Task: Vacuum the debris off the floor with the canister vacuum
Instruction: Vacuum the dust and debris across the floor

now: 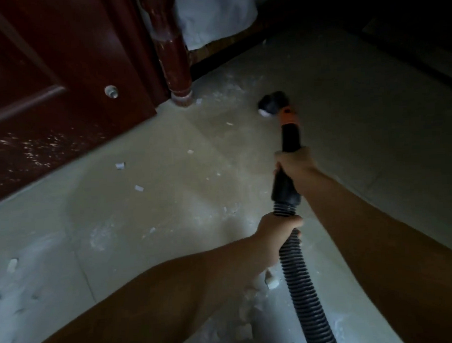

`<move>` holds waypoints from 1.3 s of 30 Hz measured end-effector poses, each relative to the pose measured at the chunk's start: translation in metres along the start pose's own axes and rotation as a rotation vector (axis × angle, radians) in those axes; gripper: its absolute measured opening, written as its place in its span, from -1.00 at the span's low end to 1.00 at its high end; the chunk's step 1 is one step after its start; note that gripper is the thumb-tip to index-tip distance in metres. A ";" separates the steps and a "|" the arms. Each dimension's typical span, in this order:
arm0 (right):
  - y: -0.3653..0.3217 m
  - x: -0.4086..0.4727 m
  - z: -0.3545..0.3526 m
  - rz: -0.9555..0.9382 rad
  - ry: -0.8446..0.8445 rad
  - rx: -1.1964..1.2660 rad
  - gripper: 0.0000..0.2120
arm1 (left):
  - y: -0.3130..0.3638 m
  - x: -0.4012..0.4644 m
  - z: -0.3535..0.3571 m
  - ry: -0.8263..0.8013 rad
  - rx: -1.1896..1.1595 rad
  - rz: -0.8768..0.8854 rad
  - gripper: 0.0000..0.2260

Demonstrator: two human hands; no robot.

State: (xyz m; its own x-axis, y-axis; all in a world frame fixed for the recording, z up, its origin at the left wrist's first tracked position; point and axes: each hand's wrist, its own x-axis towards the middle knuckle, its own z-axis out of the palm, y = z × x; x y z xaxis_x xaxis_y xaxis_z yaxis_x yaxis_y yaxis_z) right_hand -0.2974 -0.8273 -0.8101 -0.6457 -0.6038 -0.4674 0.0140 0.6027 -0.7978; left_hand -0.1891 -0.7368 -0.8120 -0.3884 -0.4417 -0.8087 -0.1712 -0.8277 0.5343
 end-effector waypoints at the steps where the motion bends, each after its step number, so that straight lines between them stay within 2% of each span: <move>1: 0.001 0.007 -0.008 0.022 0.038 0.025 -0.78 | 0.002 0.004 0.005 -0.010 0.011 0.002 -0.92; 3: -0.002 0.015 -0.012 0.044 0.045 0.056 -0.79 | 0.004 0.006 0.009 0.003 0.010 0.010 -0.92; 5: -0.009 0.008 -0.004 0.038 -0.025 0.061 -0.83 | 0.007 0.002 0.006 0.040 0.000 0.013 -0.90; 8: -0.024 -0.016 0.010 0.012 -0.226 0.038 -0.91 | 0.015 -0.018 -0.003 0.098 0.051 0.013 -0.89; 11: -0.043 -0.040 0.003 0.041 -0.443 0.059 -0.85 | 0.028 -0.051 -0.006 0.126 0.158 0.019 -0.89; 13: -0.051 -0.050 -0.005 0.084 -0.488 0.082 -0.84 | 0.037 -0.069 -0.004 0.158 0.215 0.013 -0.89; 17: -0.056 -0.045 -0.006 0.104 -0.315 0.141 -0.90 | 0.050 -0.069 0.000 0.195 0.237 -0.019 -0.89; 21: -0.043 -0.019 0.023 0.051 -0.196 0.110 -0.86 | 0.038 -0.026 -0.013 0.169 0.105 0.004 -0.87; 25: -0.026 -0.002 0.049 0.013 -0.140 0.068 -0.65 | 0.033 -0.005 -0.035 0.160 0.097 -0.004 -0.87; 29: -0.025 0.004 0.049 0.036 -0.121 0.104 -0.49 | 0.042 -0.011 -0.042 0.140 0.188 -0.006 -0.88; 33: -0.050 -0.009 0.036 0.074 -0.106 0.172 -0.81 | 0.057 -0.008 -0.041 0.128 0.253 -0.008 -0.91; 39: -0.068 -0.002 0.039 0.117 -0.131 0.264 -0.87 | 0.074 0.000 -0.043 0.109 0.231 -0.005 -0.93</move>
State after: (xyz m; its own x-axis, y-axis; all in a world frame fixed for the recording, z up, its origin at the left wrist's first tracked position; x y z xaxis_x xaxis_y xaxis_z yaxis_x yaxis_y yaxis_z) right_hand -0.2677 -0.8875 -0.7695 -0.5247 -0.6109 -0.5929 0.2910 0.5258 -0.7993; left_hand -0.1627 -0.8131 -0.7827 -0.2890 -0.4829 -0.8266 -0.3799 -0.7347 0.5620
